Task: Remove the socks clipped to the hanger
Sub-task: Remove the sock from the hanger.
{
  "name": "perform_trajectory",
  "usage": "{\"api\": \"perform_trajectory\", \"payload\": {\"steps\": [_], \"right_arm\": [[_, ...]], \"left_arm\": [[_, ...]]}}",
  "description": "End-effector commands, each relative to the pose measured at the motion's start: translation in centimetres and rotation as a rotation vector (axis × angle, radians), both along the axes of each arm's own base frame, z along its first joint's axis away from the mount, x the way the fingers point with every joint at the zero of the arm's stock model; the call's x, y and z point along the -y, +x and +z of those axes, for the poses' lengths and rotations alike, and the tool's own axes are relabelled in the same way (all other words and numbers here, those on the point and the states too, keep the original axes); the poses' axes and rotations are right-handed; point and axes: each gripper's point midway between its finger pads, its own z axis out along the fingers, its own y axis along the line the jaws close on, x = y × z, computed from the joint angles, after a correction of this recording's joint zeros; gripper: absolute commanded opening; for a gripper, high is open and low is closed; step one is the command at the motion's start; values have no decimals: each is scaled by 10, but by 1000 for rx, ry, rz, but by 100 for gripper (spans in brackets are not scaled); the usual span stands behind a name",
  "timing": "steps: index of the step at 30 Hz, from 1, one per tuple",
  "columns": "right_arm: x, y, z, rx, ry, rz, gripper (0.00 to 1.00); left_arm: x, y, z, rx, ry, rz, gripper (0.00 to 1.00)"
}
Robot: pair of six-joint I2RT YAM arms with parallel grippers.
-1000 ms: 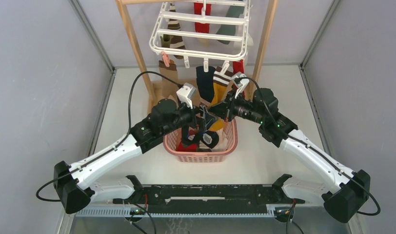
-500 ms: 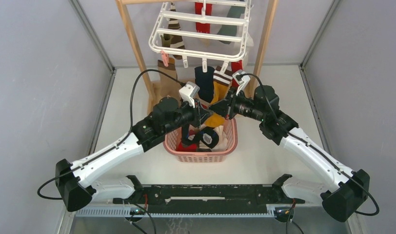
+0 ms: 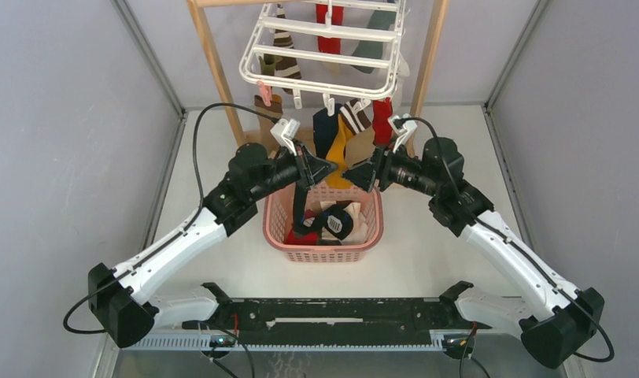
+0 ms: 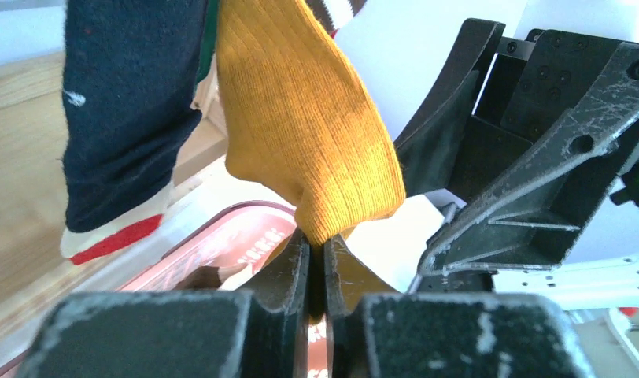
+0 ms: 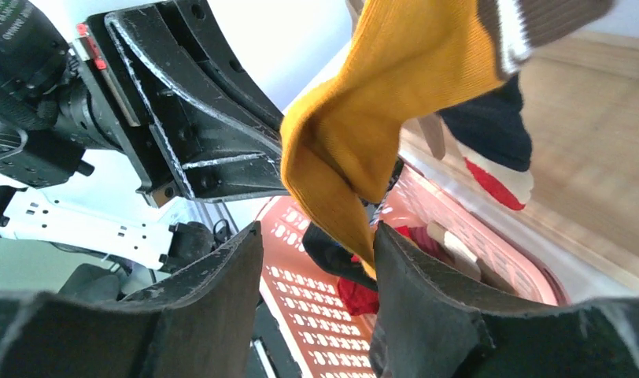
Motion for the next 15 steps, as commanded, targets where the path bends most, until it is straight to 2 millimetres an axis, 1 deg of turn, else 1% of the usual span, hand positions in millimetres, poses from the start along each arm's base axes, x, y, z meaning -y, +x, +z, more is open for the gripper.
{"api": "perform_trajectory", "payload": {"steps": [1, 6, 9, 11, 13, 15], "right_arm": [[20, -4, 43, 148, 35, -33, 63], [46, 3, 67, 274, 57, -143, 69], [56, 11, 78, 345, 51, -219, 73], [61, 18, 82, 378, 41, -270, 85], [62, 23, 90, 422, 50, -300, 98], [60, 27, 93, 446, 51, -309, 100]], "left_arm": [[3, -12, 24, -22, -144, -101, 11], [3, -19, 29, -60, -186, -150, 12], [4, -23, 31, -74, -197, -171, 13], [5, -25, 31, -78, -199, -182, 13], [5, -27, 30, -81, -199, -191, 13], [4, -29, 30, -84, -198, -199, 13]]}}
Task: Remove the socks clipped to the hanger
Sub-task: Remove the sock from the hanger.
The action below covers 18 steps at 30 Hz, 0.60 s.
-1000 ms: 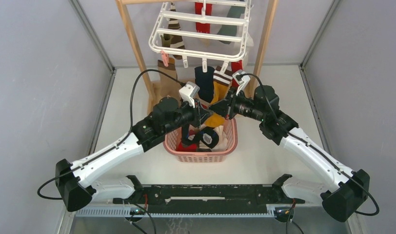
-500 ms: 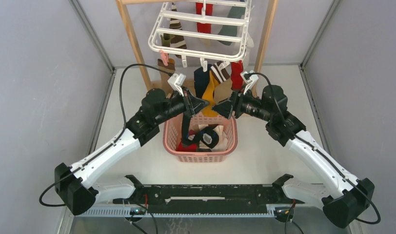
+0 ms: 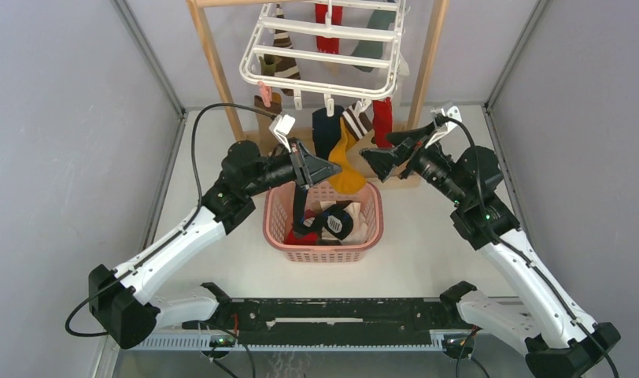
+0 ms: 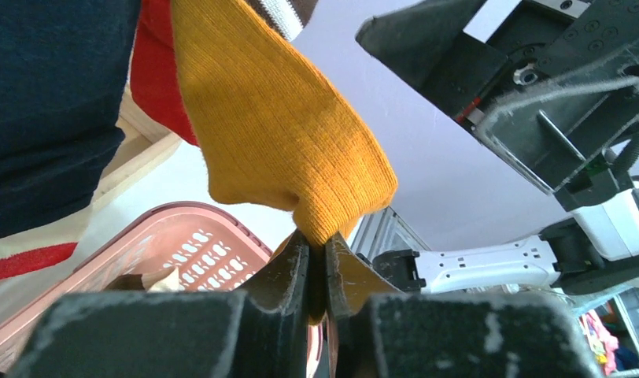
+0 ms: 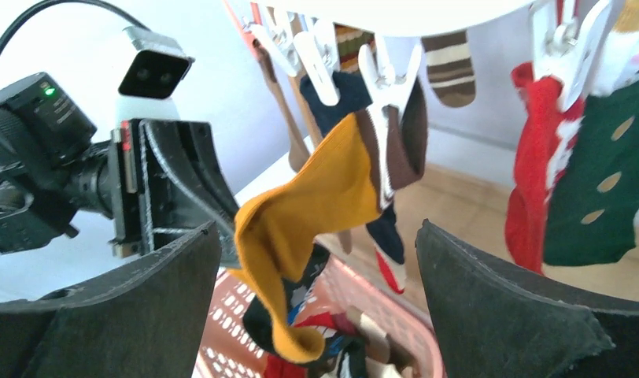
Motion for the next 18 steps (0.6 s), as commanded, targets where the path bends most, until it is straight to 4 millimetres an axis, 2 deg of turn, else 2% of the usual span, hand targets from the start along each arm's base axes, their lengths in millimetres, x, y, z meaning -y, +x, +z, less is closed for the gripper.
{"api": "perform_trajectory", "payload": {"steps": [1, 6, 11, 18], "right_arm": [[5, 19, 25, 135, 12, -92, 100], [2, 35, 33, 176, 41, -121, 99], [-1, 51, 43, 209, 67, -140, 84], [-9, 64, 52, 232, 97, -135, 79]], "left_arm": [[-1, -13, 6, 8, -38, -55, 13], [-2, -20, 6, 1, -46, -78, 14], [-2, -26, 6, -6, -56, -97, 14], [-3, -29, 8, -3, -61, -108, 15]]}}
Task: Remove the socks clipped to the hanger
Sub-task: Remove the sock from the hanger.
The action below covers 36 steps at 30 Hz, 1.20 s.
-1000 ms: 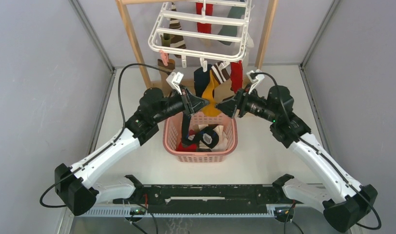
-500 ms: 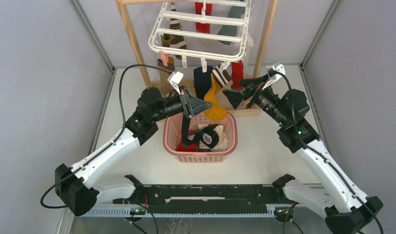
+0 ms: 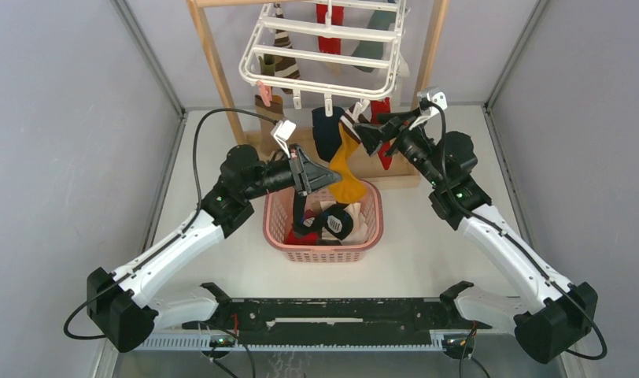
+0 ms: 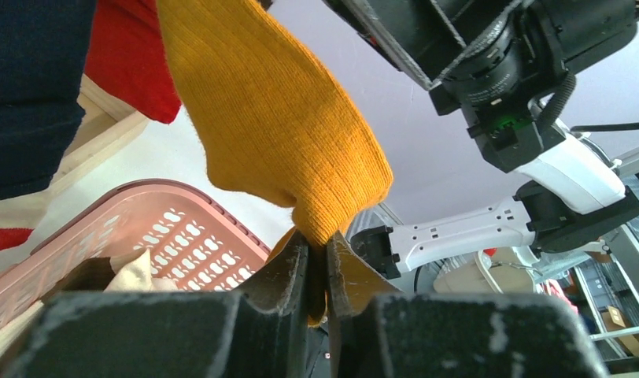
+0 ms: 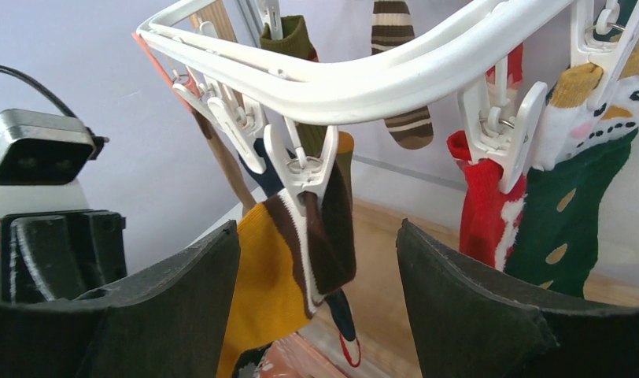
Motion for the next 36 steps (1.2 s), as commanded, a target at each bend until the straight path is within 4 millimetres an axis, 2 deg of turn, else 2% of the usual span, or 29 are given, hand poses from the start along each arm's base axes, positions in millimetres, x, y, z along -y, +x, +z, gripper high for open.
{"api": "perform_trajectory", "payload": {"steps": [1, 12, 24, 36], "right_arm": [[1, 1, 51, 141, 75, -5, 79], [-5, 8, 66, 173, 129, 12, 78], [-12, 18, 67, 162, 156, 35, 75], [-14, 20, 70, 171, 174, 45, 62]], "left_arm": [[-4, -11, 14, 39, -47, -29, 15], [-5, -12, 15, 47, -48, -34, 15], [-5, -12, 15, 48, -47, -35, 16], [-5, -12, 12, 47, -37, -34, 17]]}}
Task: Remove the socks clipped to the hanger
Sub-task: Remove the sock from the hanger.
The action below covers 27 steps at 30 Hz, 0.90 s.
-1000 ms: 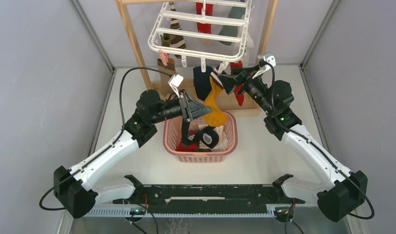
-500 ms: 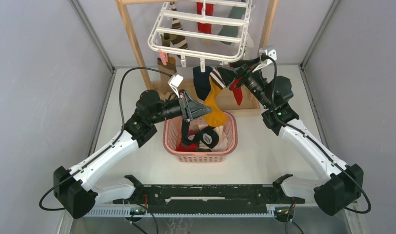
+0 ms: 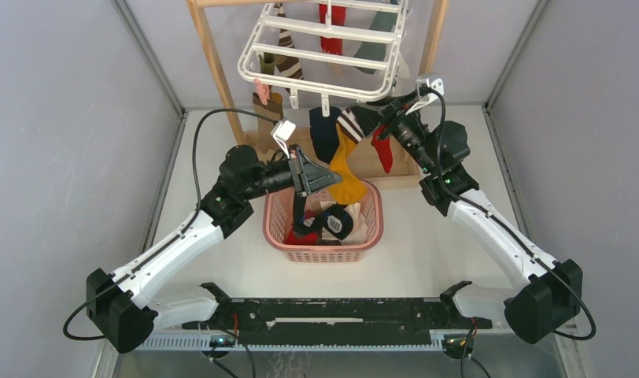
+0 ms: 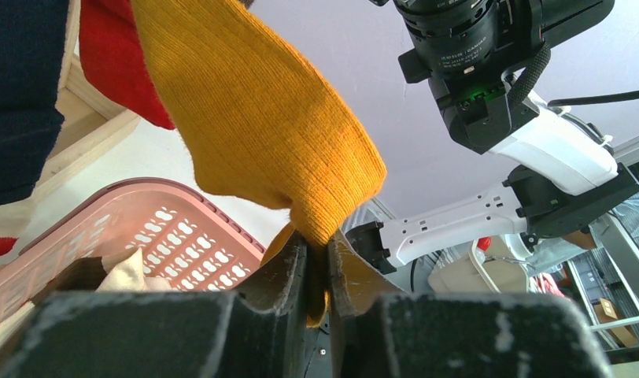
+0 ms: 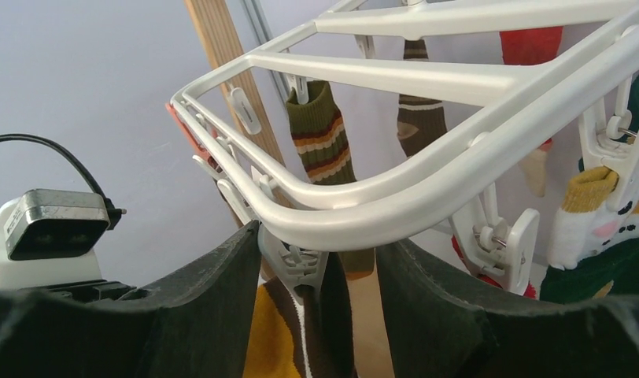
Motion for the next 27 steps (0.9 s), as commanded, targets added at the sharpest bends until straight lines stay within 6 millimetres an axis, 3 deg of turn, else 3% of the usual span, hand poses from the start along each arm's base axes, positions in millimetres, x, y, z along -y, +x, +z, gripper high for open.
{"api": "perform_trajectory", "payload": {"steps": [1, 7, 11, 14, 16, 27], "right_arm": [[2, -8, 41, 96, 64, 20, 60], [-2, -6, 40, 92, 63, 34, 51], [-3, -6, 40, 93, 64, 41, 35], [-3, -6, 39, 88, 60, 43, 29], [-3, -6, 37, 84, 57, 43, 18], [-3, -6, 35, 71, 53, 45, 19]], "left_arm": [[-4, -7, 8, 46, -29, -16, 17], [-5, -7, 8, 46, -26, -15, 17], [-6, -7, 8, 47, -27, -13, 18], [-6, -7, 8, 48, -28, -13, 18], [-7, -7, 8, 48, -27, -14, 18], [-10, -11, 10, 44, -28, -12, 18]]}}
